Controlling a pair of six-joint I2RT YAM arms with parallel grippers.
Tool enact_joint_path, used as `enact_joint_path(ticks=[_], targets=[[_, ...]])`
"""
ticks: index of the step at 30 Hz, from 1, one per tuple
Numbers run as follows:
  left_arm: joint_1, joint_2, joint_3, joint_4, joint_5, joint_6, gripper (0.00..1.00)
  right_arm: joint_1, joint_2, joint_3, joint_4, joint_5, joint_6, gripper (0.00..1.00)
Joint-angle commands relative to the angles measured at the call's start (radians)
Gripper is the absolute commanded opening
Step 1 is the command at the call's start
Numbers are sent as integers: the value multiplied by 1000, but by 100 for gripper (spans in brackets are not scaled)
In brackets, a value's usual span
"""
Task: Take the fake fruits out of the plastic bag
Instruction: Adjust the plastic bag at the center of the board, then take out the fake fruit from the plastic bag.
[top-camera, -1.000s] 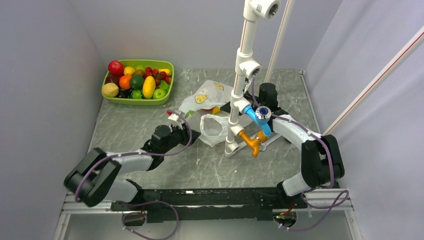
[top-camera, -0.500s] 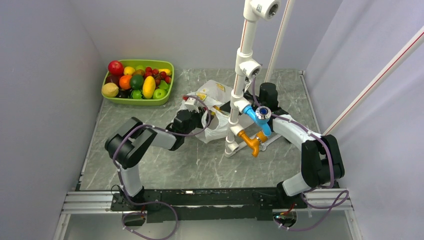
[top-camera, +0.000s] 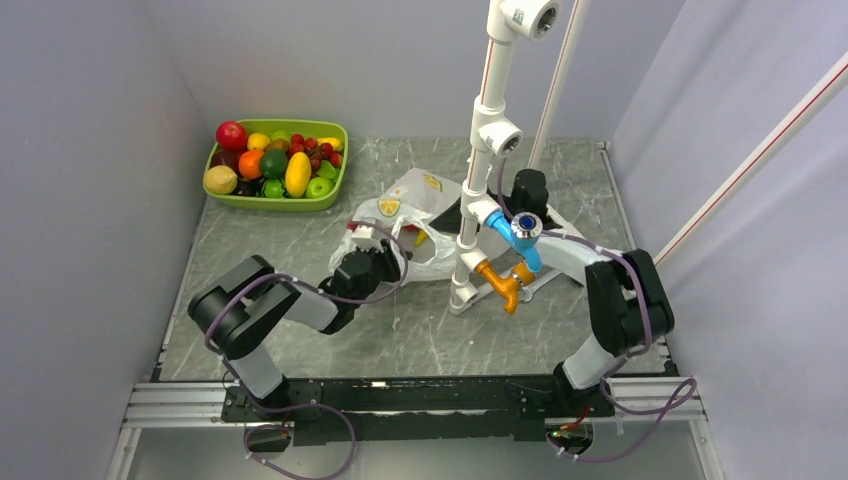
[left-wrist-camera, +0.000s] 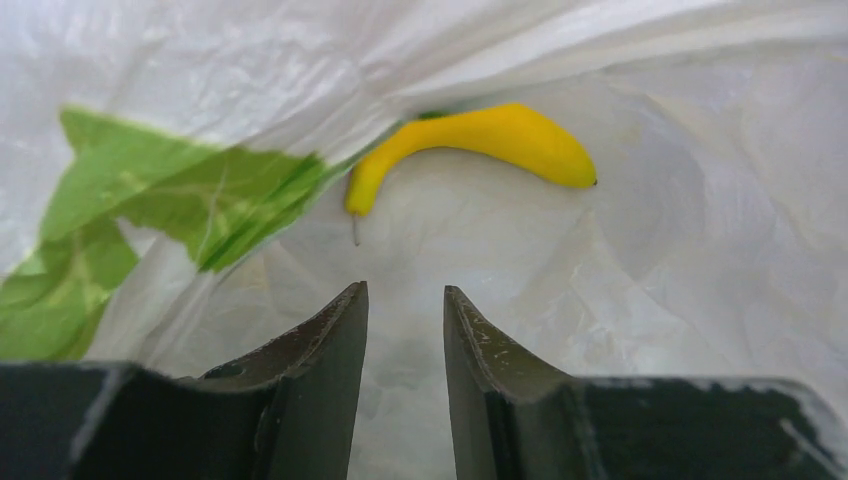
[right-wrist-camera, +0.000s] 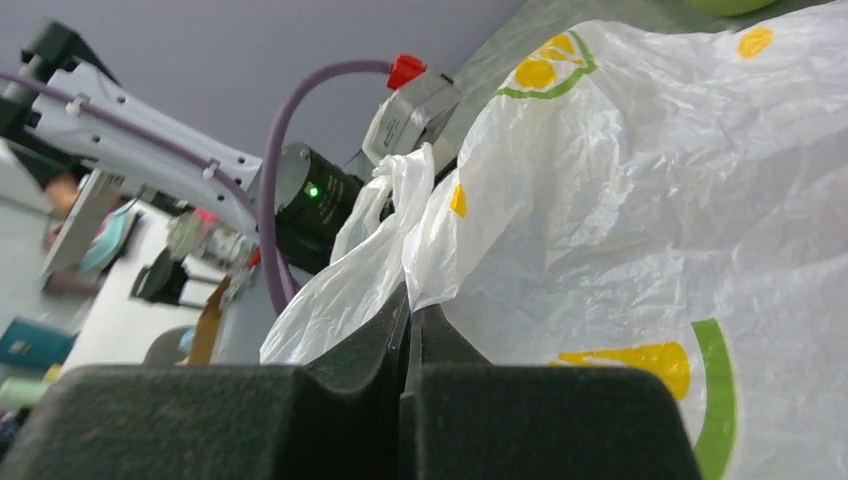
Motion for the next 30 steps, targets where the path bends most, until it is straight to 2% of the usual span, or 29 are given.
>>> enact_joint_path(ticks=[1,5,8,11,13,15,18,19,23,27,30], targets=[[-31,-86,-78,49,-91,-43,40,44,103,39,374,-194,213,0],[-72,-128,-115,36,-153,-48,48,50,149,3,797,-241,525,0],[-82,-116,-79,-2,-158,-36,54,51,174,-12,923,-260,622,0],[-85,-70,-38,-6,-186,-1,59,51,186,-20,930,-258,630,0],[-76,-39,-3,-16,-184,19,63,48,171,-22,815,-249,546,0],[-56,-24,32,-50,-158,17,64,47,123,-24,576,-225,360,0],[-24,-4,85,-152,-99,9,68,51,30,60,-208,-98,-172,0],[-15,2,109,-201,-88,5,68,57,14,83,-323,-60,-283,0],[-6,19,144,-244,-83,46,70,57,12,58,-272,-56,-249,0],[4,-20,149,-271,-60,124,71,58,22,64,-337,-21,-294,0],[24,-66,178,-362,-56,175,72,58,10,52,-334,-12,-295,0]])
